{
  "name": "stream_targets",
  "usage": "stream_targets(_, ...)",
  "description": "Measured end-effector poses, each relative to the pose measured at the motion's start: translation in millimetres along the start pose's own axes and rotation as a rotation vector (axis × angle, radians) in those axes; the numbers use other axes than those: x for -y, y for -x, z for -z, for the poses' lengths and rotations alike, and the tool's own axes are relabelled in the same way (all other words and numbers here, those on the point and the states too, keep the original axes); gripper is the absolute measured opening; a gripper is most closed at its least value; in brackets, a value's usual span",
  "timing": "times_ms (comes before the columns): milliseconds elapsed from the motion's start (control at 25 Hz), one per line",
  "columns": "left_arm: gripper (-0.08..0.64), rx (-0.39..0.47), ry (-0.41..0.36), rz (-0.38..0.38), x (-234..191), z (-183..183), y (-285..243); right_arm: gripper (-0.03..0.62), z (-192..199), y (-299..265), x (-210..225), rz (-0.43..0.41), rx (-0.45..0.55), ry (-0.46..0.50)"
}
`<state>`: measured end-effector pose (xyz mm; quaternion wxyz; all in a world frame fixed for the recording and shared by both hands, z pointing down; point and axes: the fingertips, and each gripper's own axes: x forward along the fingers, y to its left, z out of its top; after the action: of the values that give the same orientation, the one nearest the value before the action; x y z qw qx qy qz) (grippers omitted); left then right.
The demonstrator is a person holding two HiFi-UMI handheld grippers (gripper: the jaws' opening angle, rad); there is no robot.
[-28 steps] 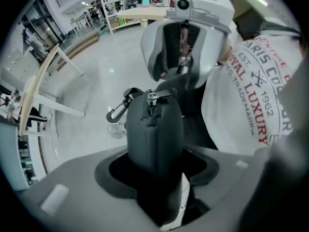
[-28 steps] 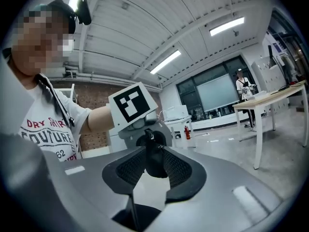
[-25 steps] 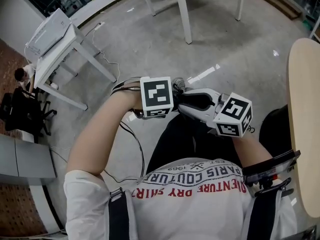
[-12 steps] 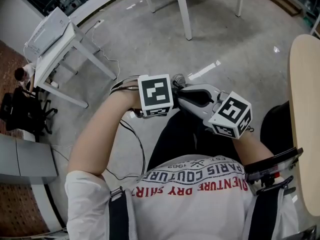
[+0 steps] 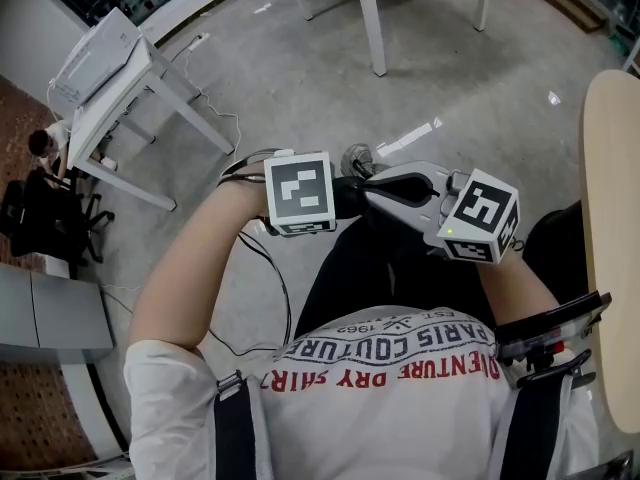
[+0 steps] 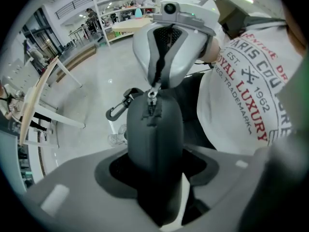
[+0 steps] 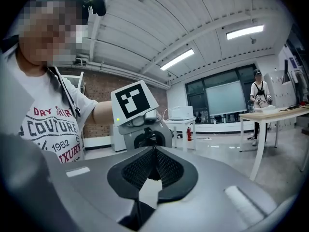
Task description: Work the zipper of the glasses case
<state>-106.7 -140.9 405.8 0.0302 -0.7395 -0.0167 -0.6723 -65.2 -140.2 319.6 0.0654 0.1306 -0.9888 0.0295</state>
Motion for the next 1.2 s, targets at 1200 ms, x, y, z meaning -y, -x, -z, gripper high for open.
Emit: stream_targets(1200,0.250,0.421,-0.046,0.107,21,-33,37,0.017,-26,38,-10,-0.167,0.079,-0.032)
